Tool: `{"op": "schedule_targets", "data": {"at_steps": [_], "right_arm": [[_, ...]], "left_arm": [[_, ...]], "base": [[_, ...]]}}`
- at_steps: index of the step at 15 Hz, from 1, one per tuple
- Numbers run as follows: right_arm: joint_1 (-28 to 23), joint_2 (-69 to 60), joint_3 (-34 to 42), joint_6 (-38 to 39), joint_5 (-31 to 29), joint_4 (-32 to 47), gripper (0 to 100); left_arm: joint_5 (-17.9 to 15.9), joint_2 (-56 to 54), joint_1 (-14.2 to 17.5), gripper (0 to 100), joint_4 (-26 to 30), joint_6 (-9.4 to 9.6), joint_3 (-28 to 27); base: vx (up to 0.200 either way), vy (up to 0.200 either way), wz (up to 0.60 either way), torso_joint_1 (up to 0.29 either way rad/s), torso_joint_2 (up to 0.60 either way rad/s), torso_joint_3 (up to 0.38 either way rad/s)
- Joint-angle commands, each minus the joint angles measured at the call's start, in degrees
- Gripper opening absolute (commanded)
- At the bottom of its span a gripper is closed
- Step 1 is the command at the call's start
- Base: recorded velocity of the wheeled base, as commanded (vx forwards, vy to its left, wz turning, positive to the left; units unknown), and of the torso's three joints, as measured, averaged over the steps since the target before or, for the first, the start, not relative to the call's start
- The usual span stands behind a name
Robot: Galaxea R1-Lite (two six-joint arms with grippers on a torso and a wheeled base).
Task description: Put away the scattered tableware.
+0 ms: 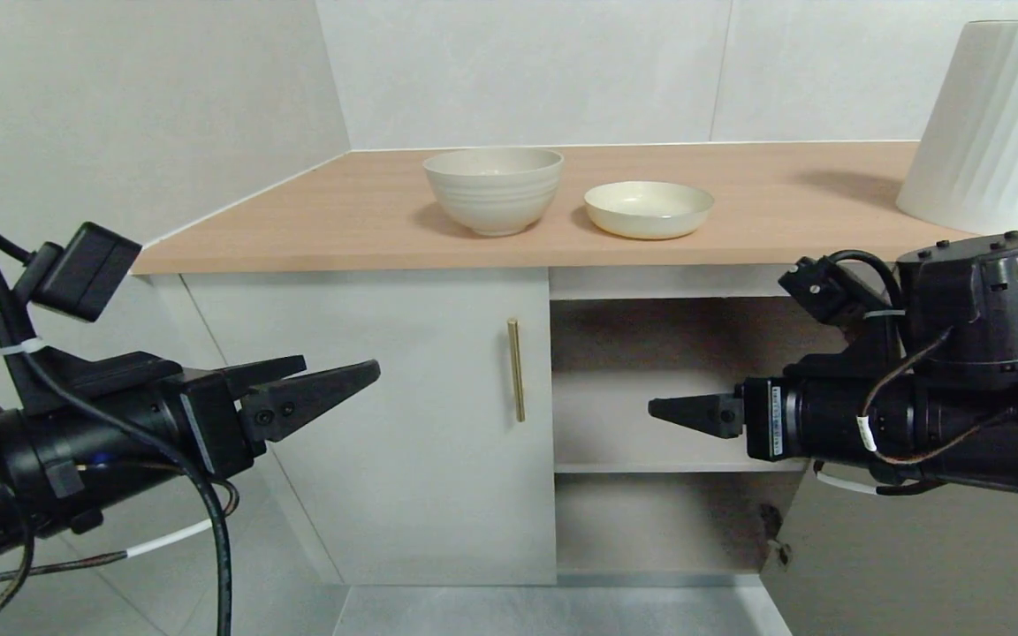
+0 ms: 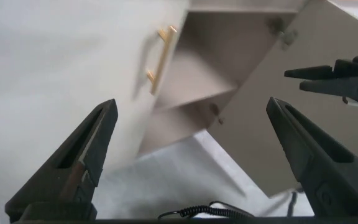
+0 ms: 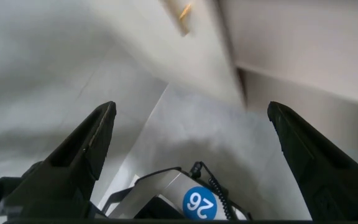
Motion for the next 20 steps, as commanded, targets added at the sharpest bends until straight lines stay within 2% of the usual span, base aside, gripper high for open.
{"op": "schedule_targets", "data": {"at_steps": [1,3,13,14,17,20], "right_arm": [[0.0,-0.2,0.6,-0.1,0.3,0.0,100],[0.0,-0.6,1.7,-0.3,0.3,-0.6,100],[1.0,-2.4,2.7,-3.3,0.0,-0.7,100],[1.0,-2.5,2.7,-3.3,0.0,-0.7,100],[1.0,-2.5,2.8,-3.4,0.0,-0.7,100],[1.0,-2.4,2.8,-3.4,0.0,-0.6,100]], "left_arm": [[0.0,0.3,0.3,100,0.0,-0.03,-0.1],[0.0,0.3,0.4,100,0.0,-0.12,-0.3],[0.0,0.1,0.4,100,1.0,-0.30,-1.6],[0.0,0.1,0.5,100,2.0,-0.30,-2.4],[-0.1,0.2,1.2,100,9.5,-0.30,-5.7],[-0.3,1.0,1.5,100,10.6,-0.39,-6.1]], "base": [[0.200,0.000,0.00,0.007,0.00,0.002],[0.200,0.000,0.00,-0.002,0.00,0.002],[0.000,0.000,0.00,0.000,0.00,0.000],[0.000,0.000,0.00,0.000,0.00,0.000],[0.000,0.000,0.00,0.048,-0.24,-0.198],[0.000,0.000,0.00,0.129,-0.36,-0.299]]}}
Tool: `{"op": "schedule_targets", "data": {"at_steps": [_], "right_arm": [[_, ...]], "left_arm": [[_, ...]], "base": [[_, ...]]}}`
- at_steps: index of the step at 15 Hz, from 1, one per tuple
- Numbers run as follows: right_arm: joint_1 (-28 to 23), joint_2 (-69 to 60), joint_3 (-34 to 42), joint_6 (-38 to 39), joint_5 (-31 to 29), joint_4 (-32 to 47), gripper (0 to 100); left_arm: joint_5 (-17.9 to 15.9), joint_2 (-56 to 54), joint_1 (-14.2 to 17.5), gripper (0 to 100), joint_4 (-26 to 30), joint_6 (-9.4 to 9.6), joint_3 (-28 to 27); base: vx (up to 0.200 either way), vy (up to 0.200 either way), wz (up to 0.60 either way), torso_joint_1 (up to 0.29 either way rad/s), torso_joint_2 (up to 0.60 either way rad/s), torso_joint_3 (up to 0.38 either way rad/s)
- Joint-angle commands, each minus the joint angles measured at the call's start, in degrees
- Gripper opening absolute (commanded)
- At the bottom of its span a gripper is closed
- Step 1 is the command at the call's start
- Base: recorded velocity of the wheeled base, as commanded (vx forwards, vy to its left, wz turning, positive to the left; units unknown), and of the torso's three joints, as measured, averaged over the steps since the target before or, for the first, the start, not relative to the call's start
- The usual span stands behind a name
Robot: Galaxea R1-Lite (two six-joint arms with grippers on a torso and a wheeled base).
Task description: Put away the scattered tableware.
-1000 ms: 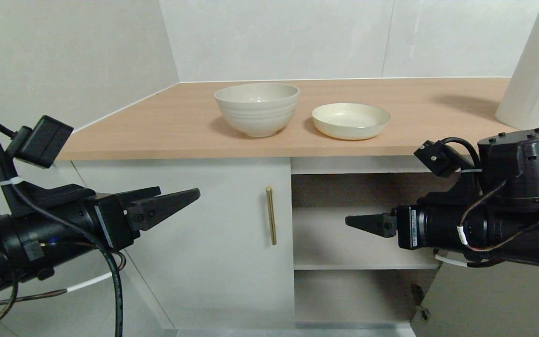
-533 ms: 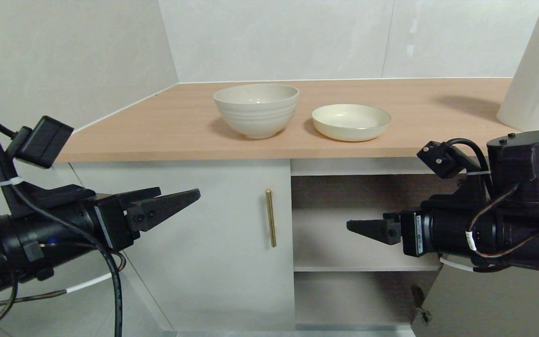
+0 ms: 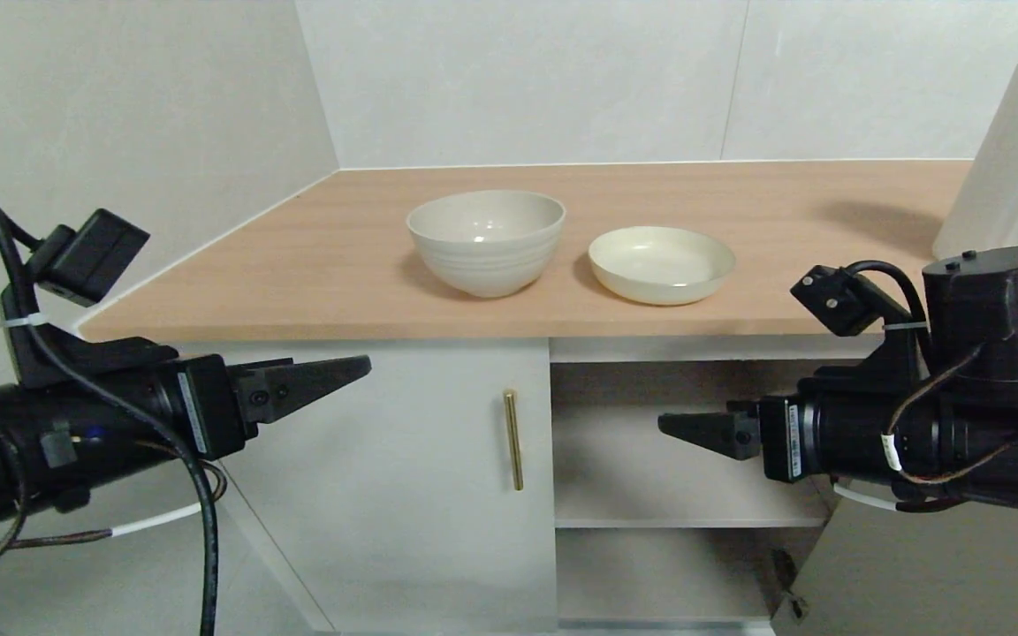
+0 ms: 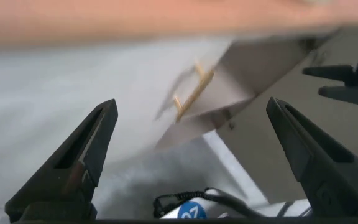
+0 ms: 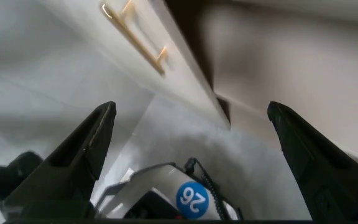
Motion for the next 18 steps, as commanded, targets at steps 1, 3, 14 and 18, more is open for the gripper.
{"op": "schedule_targets", "data": {"at_steps": [1,3,14,18], "right_arm": [[0.0,0.0,0.0,0.0,0.0,0.0,100],[0.0,0.1,0.0,0.0,0.1,0.0,100],[-0.2,1.3,-0.1,0.0,0.1,-0.3,100],[-0.5,3.0,-2.5,0.3,-1.1,-0.1,100]], "left_arm": [[-0.1,0.8,0.1,100,0.1,-0.06,-0.1],[-0.2,1.8,0.1,100,0.1,-0.06,-0.1],[0.5,12.2,0.1,100,-2.9,-17.55,-4.6],[2.4,15.1,0.1,100,-5.8,-23.61,-6.2]], "base": [[0.000,0.000,0.00,0.105,-0.54,-0.295],[0.000,0.000,0.00,0.151,-0.49,-0.293],[0.000,0.000,0.00,0.174,-0.43,-0.262],[0.000,0.000,0.00,0.022,-0.04,-0.028]]}}
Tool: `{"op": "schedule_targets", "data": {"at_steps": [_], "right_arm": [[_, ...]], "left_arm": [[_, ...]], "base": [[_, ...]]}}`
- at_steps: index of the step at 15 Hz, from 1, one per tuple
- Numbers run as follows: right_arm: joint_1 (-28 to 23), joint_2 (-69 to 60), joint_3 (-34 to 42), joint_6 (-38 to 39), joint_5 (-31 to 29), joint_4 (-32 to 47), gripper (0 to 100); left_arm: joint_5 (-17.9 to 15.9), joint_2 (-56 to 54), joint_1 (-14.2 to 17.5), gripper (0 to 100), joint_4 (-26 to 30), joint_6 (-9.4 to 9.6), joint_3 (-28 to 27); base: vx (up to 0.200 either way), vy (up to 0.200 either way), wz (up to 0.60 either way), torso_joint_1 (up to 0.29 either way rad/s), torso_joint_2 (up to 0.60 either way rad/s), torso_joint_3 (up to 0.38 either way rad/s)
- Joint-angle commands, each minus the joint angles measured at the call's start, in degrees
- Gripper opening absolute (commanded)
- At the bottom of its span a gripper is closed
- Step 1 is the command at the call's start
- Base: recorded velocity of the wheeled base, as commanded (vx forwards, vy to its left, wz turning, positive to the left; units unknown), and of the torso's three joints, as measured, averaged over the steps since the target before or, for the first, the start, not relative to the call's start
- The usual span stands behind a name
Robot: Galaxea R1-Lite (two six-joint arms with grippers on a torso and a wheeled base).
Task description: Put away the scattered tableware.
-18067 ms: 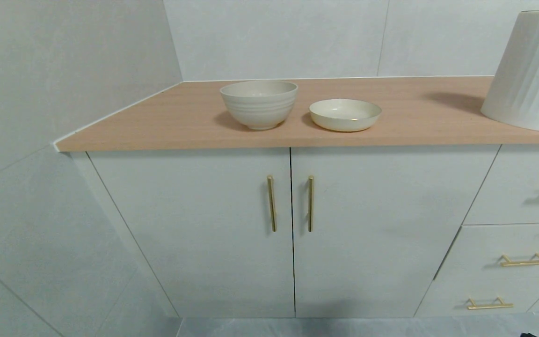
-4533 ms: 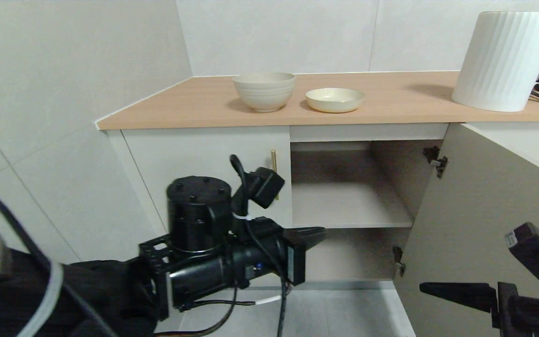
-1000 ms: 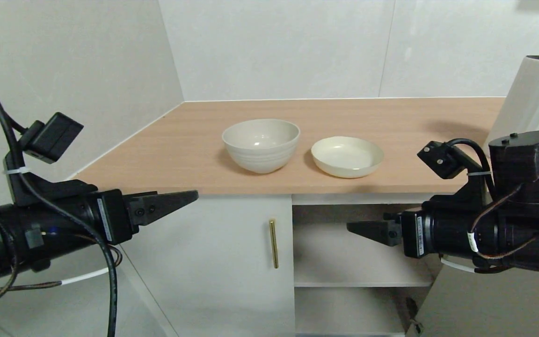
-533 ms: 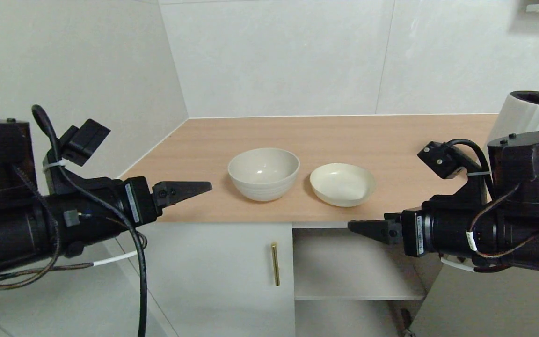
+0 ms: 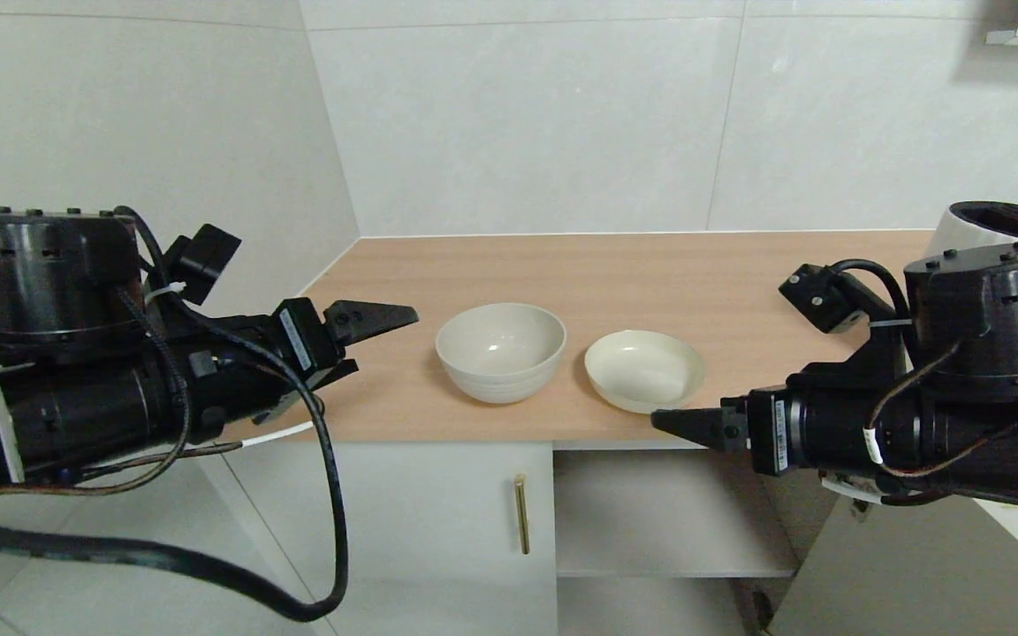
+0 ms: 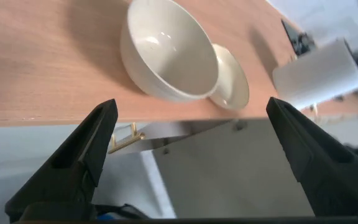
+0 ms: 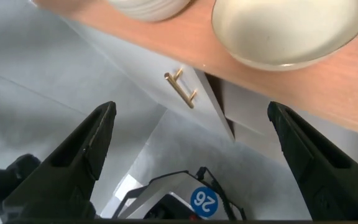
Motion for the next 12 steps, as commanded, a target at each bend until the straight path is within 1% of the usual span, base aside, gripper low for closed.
{"op": "schedule_targets", "data": {"at_steps": [1,2,3,4,5,7,12], "right_arm": [[0.0,2.0,-2.9,0.5,-1.9,2.1,100],[-0.1,2.8,-4.8,0.9,-3.7,4.0,100],[-0.6,4.1,-7.7,3.1,-6.4,7.2,100],[-0.8,6.0,-11.9,7.6,-9.3,10.8,100],[-1.5,7.5,-14.5,10.4,-11.3,12.4,100],[-2.8,9.4,-16.5,11.6,-14.8,12.7,100],[-3.2,10.3,-16.5,11.6,-15.3,12.6,100]], "left_arm": [[1.7,3.0,-0.1,100,0.1,-1.74,-2.1],[3.1,3.9,-0.1,100,0.2,-2.89,-3.1],[5.3,5.5,-0.2,100,0.3,-4.03,-4.2],[7.8,7.8,-0.6,100,0.3,-4.91,-5.5],[8.8,9.4,-1.0,100,0.3,-5.52,-6.0],[9.8,12.6,-2.0,100,0.3,-7.10,-7.1],[10.1,18.1,-4.1,100,-0.2,-7.54,-7.4]], "base": [[0.000,0.000,0.00,0.000,0.00,0.000],[0.000,0.000,0.00,0.000,0.00,0.000],[0.000,0.000,0.00,0.000,0.00,0.000],[0.000,0.000,0.00,0.000,0.00,0.000],[0.000,0.000,0.00,0.000,0.00,0.000],[0.000,0.000,0.00,0.000,0.00,0.000],[0.000,0.000,0.00,0.000,0.00,0.000]]}}
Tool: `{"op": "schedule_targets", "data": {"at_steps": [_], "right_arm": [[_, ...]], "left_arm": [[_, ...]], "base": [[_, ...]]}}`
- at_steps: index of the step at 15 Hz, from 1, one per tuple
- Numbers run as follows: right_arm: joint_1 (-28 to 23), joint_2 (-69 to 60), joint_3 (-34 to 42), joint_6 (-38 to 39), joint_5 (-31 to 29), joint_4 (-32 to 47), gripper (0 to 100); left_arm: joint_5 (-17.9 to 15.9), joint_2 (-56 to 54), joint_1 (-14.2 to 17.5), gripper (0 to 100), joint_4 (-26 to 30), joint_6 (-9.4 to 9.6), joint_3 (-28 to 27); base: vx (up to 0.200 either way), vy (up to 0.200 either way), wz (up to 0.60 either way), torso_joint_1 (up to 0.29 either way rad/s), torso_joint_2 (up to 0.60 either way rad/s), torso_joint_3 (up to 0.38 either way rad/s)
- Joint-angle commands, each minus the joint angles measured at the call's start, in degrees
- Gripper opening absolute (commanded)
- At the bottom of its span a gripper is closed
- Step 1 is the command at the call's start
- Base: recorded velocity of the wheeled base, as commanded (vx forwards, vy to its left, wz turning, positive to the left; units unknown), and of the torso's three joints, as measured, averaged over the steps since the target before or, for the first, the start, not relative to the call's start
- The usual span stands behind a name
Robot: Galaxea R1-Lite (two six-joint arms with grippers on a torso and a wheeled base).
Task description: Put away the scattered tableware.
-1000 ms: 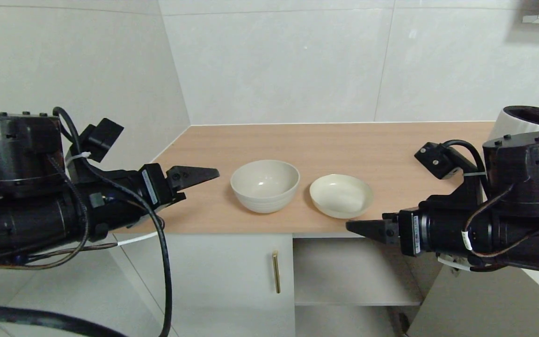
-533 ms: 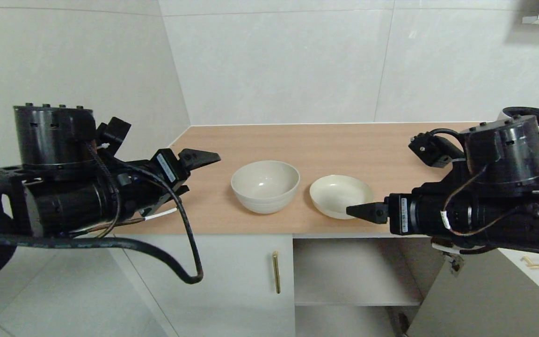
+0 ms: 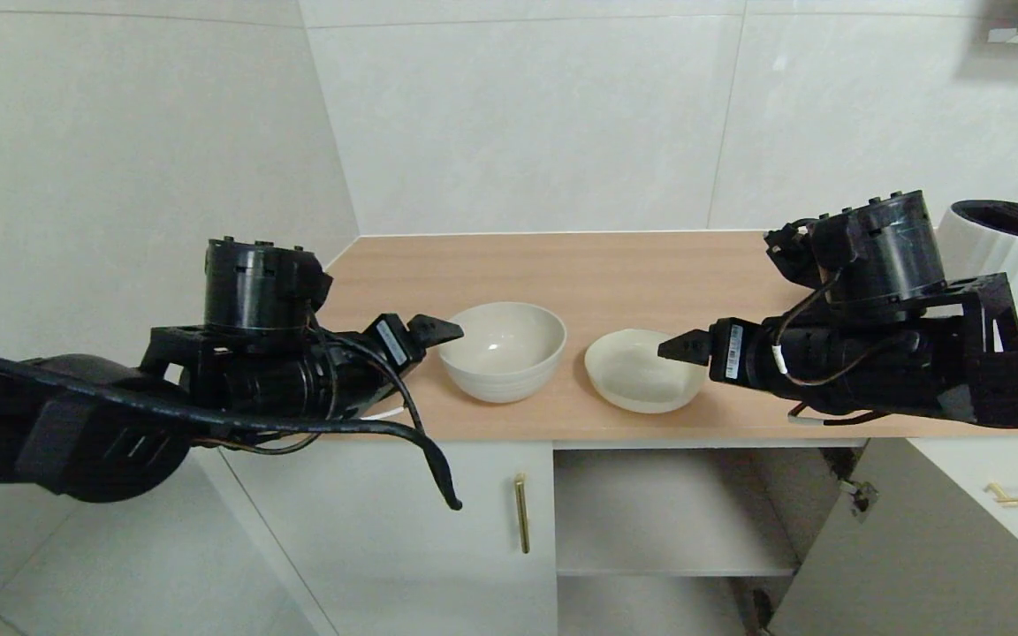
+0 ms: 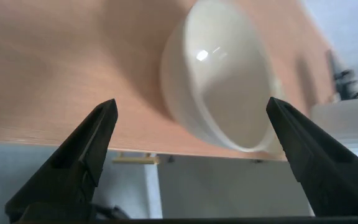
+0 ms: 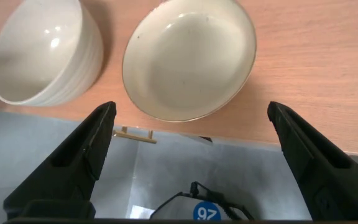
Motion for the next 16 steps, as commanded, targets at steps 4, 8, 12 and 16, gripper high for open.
{"op": "schedule_targets", "data": {"at_steps": [4,8,12,16], "right_arm": [[-0.1,0.9,0.0,0.0,0.0,0.0,100],[0.0,0.8,0.0,0.0,0.0,0.0,100],[0.0,0.8,0.0,-0.1,0.0,0.0,100],[0.0,1.0,-0.1,-0.2,0.0,0.2,100]], "left_arm": [[0.0,3.0,-0.6,100,-0.1,0.04,-0.1],[-0.1,3.1,-0.6,100,-0.1,0.04,-0.1],[-0.1,3.2,-0.6,0,-0.1,0.04,-0.1],[-0.1,2.9,-0.6,0,0.0,0.04,-0.3]], "base": [[0.000,0.000,0.00,0.000,0.00,0.000],[0.000,0.000,0.00,0.000,0.00,0.000],[0.000,0.000,0.00,0.000,0.00,0.000],[0.000,0.000,0.00,0.000,0.00,0.000]]}}
